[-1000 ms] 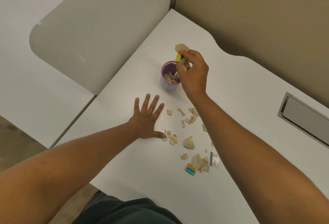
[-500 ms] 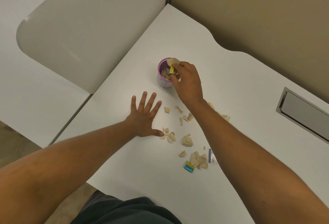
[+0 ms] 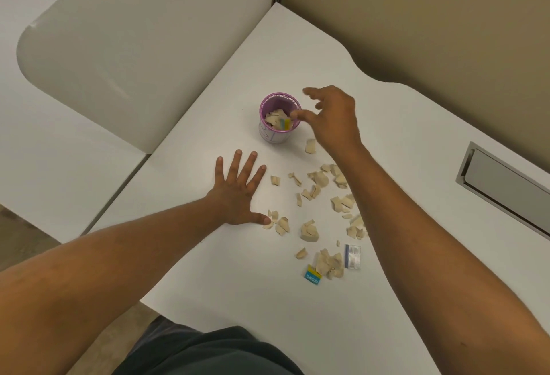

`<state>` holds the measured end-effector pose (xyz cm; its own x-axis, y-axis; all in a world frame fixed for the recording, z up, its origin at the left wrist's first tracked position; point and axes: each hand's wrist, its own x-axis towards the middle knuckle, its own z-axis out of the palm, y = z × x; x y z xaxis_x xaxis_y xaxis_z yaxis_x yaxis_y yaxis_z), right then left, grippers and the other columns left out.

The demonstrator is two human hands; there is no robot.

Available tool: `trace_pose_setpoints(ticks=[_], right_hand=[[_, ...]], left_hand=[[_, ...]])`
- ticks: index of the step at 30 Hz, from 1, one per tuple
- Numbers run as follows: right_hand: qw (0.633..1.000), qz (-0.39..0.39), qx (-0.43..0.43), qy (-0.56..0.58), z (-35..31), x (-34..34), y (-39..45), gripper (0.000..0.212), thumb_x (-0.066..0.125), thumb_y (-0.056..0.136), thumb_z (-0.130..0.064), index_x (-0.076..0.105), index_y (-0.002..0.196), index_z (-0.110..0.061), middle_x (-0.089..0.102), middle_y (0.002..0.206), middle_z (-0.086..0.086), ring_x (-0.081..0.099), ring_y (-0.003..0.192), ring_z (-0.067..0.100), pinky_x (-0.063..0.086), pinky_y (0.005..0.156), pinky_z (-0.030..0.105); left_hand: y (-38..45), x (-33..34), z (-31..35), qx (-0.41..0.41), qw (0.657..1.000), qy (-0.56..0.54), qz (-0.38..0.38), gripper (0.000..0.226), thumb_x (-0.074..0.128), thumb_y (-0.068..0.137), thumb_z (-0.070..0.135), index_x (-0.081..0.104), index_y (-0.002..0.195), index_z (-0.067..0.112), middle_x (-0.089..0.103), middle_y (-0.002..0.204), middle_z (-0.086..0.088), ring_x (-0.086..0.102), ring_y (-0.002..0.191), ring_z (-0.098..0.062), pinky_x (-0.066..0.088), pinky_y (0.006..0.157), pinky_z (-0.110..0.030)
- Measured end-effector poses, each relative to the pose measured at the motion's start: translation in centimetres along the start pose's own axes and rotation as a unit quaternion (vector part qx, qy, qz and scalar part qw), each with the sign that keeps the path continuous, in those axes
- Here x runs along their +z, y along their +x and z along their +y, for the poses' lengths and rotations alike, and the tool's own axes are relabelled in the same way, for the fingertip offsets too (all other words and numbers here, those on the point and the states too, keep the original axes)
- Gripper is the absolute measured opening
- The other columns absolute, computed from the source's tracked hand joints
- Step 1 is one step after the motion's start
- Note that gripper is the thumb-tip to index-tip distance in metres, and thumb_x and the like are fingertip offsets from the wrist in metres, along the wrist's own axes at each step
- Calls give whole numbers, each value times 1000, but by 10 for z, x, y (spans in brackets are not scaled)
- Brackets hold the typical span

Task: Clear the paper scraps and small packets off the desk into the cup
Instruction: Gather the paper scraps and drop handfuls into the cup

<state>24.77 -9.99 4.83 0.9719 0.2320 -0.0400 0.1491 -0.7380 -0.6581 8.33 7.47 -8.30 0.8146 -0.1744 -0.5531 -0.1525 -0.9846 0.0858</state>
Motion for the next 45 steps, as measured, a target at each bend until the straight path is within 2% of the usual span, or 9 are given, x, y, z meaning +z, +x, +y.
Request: trace_pose_setpoints(ticks=[5,12,17,22,26,30,33,38,45], right_hand=[[996,35,78,-1,50,2,-3,25,63,97,-22,73,118,-14,71,120,3,66,109,18,46,97,24],[958,-165,-57,-228,108,51,-39,51,31,102,-36,49,142,-11,39,154,20,35,141,41,29,118,49],[953,-142,-128,-235,110,53,-80,39,43,105,-28,53,136,-6,46,149,16,40,139,35,32,119,44],[935,-110,-144,-306,133,41,-122,31,57,98,-20,63,128,-15,57,140,7,48,133,33,25,118,57],[942,-70,-37,-326,131,23,-135,47,42,99,-55,49,140,-32,40,154,-1,27,146,35,15,118,62],[943,-149,48,-295,124,29,-132,77,38,85,-79,24,151,-43,21,162,3,23,146,39,31,115,56],[947,-140,23,-289,113,39,-138,58,56,92,-51,41,145,-33,34,155,4,35,135,34,46,104,45],[961,-99,-3,-260,97,57,-144,24,58,86,1,71,100,-15,62,110,3,55,102,26,54,69,35],[993,-30,24,-110,63,42,-131,21,59,87,1,76,97,-7,73,100,6,67,93,23,47,81,23]], left_hand=[[0,0,1,-3,1000,4,3,131,18,64,104,-29,156,23,-42,161,-13,-38,147,-44,-12,117,-72],[1,-1,2,-6,1000,9,-5,130,18,65,103,-31,155,23,-42,161,-13,-38,147,-44,-13,117,-72],[2,0,1,-5,1000,4,-3,130,17,64,103,-30,155,23,-43,161,-12,-39,147,-43,-12,117,-72],[1,2,1,-6,1000,2,3,130,17,64,104,-30,155,24,-42,161,-12,-38,148,-43,-12,118,-72],[2,2,1,-6,1000,1,0,130,18,64,103,-30,155,24,-42,161,-11,-38,147,-43,-13,118,-72],[2,1,2,-10,1000,-1,-3,130,19,64,104,-30,155,24,-43,161,-10,-39,147,-42,-14,118,-72],[2,2,1,-10,1000,-1,-1,131,18,63,104,-31,155,25,-43,161,-10,-39,147,-42,-13,118,-72],[1,5,-1,-2,1000,-7,16,131,16,63,104,-30,155,24,-42,162,-11,-38,148,-42,-13,118,-72],[0,10,-2,9,998,-10,56,130,16,64,104,-20,159,23,-32,166,-13,-30,151,-44,-11,118,-73]])
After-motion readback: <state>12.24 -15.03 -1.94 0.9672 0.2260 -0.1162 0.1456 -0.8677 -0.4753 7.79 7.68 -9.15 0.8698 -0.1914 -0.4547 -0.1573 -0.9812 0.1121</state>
